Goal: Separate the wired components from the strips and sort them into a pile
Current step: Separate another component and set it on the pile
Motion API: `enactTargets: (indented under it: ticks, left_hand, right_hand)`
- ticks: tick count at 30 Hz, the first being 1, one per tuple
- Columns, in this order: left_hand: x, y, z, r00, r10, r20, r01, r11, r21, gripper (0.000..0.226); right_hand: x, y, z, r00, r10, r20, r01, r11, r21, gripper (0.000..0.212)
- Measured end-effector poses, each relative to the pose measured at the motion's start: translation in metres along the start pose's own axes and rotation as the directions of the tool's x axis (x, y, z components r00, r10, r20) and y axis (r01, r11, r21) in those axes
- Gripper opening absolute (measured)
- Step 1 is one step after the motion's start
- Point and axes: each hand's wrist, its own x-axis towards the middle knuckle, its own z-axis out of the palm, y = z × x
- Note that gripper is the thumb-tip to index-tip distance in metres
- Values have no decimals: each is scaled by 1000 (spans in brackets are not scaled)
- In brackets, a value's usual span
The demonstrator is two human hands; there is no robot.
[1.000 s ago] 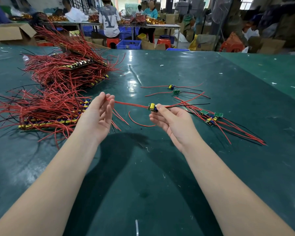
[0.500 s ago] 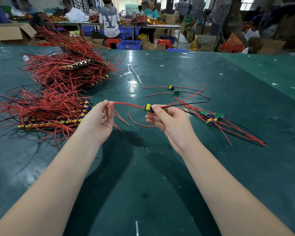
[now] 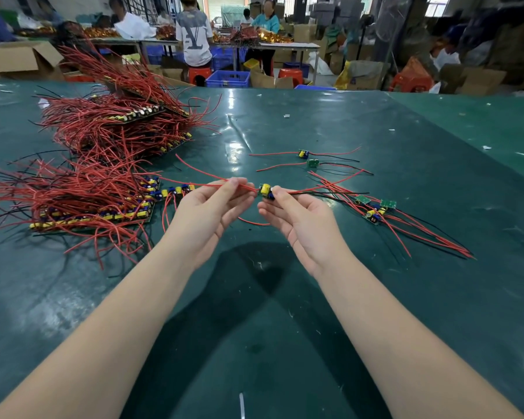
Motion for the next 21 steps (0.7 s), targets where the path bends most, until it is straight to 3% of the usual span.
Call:
enactTargets:
  ticks: [4, 8, 15, 21]
  left_hand:
    - [-1, 0, 0, 1000, 5, 1, -5, 1000, 8, 16]
    - [-2, 2, -3, 999, 4, -42, -2, 999, 52, 12]
    - [2, 10, -7, 951, -294, -96, 273, 944, -186, 25]
    - [3, 6, -8, 949, -303, -84, 285, 942, -176, 26]
  right_hand:
    - [0, -1, -1, 998, 68, 3, -68, 995, 74, 11]
    - [-1, 1, 1, 997, 66, 25, -67, 997, 38, 11]
    - [1, 0, 1, 996, -30, 85, 36, 997, -73, 13]
    - [2, 0, -1, 997, -54, 52, 59, 992, -110, 11]
